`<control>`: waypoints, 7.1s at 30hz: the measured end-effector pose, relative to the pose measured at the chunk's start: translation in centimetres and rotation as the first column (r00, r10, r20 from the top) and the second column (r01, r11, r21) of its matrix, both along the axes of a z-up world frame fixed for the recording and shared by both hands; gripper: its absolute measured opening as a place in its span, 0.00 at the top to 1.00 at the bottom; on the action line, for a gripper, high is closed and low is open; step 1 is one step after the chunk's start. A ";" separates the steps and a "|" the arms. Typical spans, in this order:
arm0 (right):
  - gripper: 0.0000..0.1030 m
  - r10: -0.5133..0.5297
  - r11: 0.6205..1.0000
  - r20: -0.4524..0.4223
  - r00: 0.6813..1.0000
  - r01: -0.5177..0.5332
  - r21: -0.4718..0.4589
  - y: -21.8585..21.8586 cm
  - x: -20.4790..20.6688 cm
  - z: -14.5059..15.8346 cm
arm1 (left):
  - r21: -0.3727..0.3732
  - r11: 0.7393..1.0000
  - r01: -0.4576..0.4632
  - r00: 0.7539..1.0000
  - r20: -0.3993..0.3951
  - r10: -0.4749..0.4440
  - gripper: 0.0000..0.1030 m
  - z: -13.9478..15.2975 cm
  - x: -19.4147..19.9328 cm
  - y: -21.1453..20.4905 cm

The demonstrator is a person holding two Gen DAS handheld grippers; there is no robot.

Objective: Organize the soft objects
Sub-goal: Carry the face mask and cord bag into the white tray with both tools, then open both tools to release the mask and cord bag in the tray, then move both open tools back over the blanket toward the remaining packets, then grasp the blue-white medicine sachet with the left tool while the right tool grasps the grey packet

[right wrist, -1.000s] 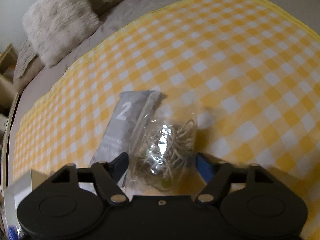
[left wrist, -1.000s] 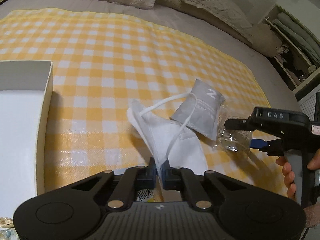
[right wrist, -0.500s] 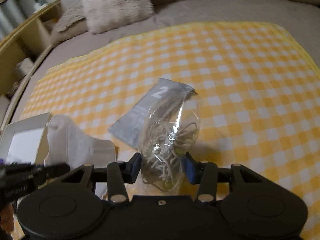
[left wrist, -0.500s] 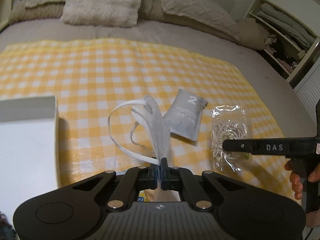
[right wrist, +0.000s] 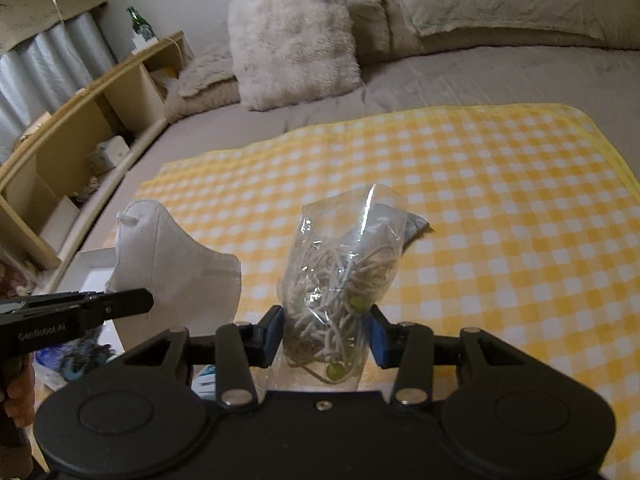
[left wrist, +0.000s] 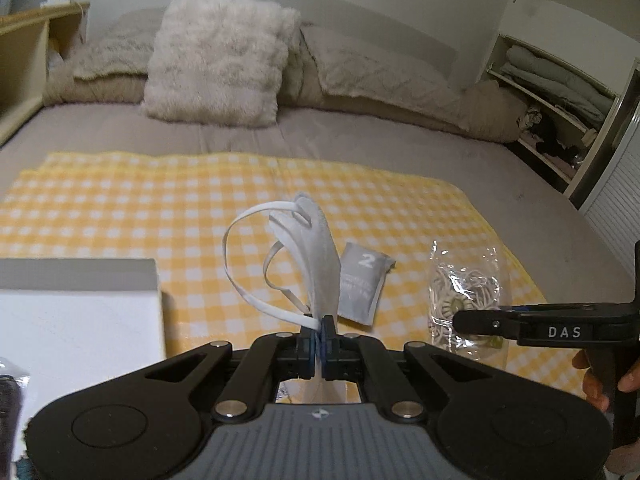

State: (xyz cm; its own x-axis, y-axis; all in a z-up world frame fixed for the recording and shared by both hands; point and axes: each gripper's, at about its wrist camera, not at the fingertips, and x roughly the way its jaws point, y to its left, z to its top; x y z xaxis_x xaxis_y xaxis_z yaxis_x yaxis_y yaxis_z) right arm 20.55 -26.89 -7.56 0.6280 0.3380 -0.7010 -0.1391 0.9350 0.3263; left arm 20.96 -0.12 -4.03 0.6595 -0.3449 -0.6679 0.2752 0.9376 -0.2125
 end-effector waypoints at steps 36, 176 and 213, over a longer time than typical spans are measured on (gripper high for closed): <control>0.56 0.142 0.982 0.110 0.984 -0.154 0.106 14.5 1.2 3.9 | -0.062 0.956 -0.287 0.957 0.027 0.289 0.99 1.9 -0.2 16.4; 0.00 0.000 0.987 0.254 0.967 0.042 -0.158 5.5 -2.0 4.8 | 0.145 0.978 -0.150 0.981 -0.104 0.165 0.00 0.8 -4.3 1.1; 0.00 -0.264 0.914 -0.042 0.964 0.236 -0.331 7.1 14.9 -7.4 | 0.132 0.985 -0.111 0.933 -0.328 0.149 0.09 -11.4 1.3 -2.3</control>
